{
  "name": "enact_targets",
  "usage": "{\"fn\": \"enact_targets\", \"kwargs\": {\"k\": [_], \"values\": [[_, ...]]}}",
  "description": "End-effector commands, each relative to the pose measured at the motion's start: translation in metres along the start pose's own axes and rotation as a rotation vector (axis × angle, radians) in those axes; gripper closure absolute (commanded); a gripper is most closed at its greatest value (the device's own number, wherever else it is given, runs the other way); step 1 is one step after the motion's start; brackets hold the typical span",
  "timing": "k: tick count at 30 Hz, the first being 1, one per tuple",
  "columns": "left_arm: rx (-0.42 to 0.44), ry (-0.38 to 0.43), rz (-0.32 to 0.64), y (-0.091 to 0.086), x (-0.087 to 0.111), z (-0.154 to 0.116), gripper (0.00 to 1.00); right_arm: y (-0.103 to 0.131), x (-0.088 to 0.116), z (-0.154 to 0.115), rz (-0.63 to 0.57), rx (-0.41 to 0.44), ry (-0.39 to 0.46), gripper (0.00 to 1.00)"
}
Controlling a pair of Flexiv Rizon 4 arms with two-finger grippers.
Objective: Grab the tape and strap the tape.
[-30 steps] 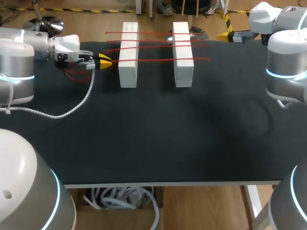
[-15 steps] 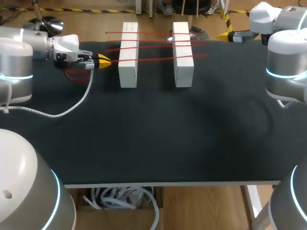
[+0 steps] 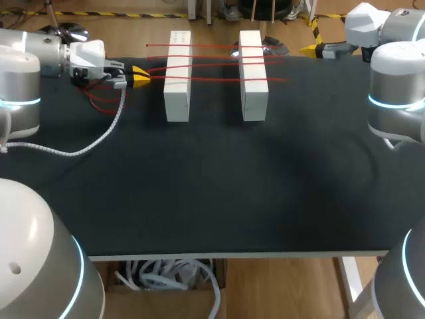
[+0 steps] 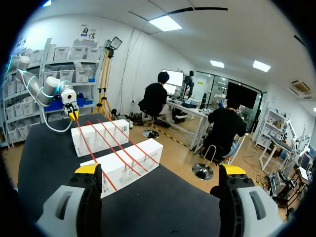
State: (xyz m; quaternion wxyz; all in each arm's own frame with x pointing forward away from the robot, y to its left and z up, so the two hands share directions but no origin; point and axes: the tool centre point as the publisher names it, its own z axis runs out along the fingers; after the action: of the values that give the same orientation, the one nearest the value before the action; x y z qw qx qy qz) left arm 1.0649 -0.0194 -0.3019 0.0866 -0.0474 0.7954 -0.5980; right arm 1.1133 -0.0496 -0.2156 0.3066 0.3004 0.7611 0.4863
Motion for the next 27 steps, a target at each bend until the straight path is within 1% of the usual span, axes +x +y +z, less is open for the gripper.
{"fn": "enact_targets", "kwargs": {"k": [1,3,6,7,10,16,21,27], "values": [[0.005,-0.009,-0.02,-0.015,0.006,-0.007,1.0,0.0,0.0,0.001,0.0,0.0,0.0,0.0],[0.013,-0.021,-0.018,-0.022,0.006,-0.009,1.0,0.0,0.0,0.001,0.0,0.0,0.0,0.0],[0.039,-0.051,-0.028,-0.036,0.005,-0.012,1.0,0.0,0.0,0.001,0.0,0.0,0.0,0.0],[0.059,-0.04,-0.035,-0.043,0.006,-0.013,1.0,0.0,0.0,0.001,0.0,0.0,0.0,0.0],[0.083,-0.028,-0.042,-0.055,0.009,-0.015,1.0,0.0,0.0,0.001,0.0,0.0,0.0,0.0],[0.142,-0.002,-0.053,-0.076,0.012,-0.019,1.0,0.0,0.0,0.001,0.0,0.0,0.0,0.0],[0.188,0.018,-0.075,-0.092,0.01,-0.022,1.0,0.0,0.0,0.001,0.0,0.0,0.0,0.0],[0.249,0.022,-0.114,-0.112,0.006,-0.025,1.0,0.0,0.0,0.001,0.0,0.0,0.0,0.0]]}}
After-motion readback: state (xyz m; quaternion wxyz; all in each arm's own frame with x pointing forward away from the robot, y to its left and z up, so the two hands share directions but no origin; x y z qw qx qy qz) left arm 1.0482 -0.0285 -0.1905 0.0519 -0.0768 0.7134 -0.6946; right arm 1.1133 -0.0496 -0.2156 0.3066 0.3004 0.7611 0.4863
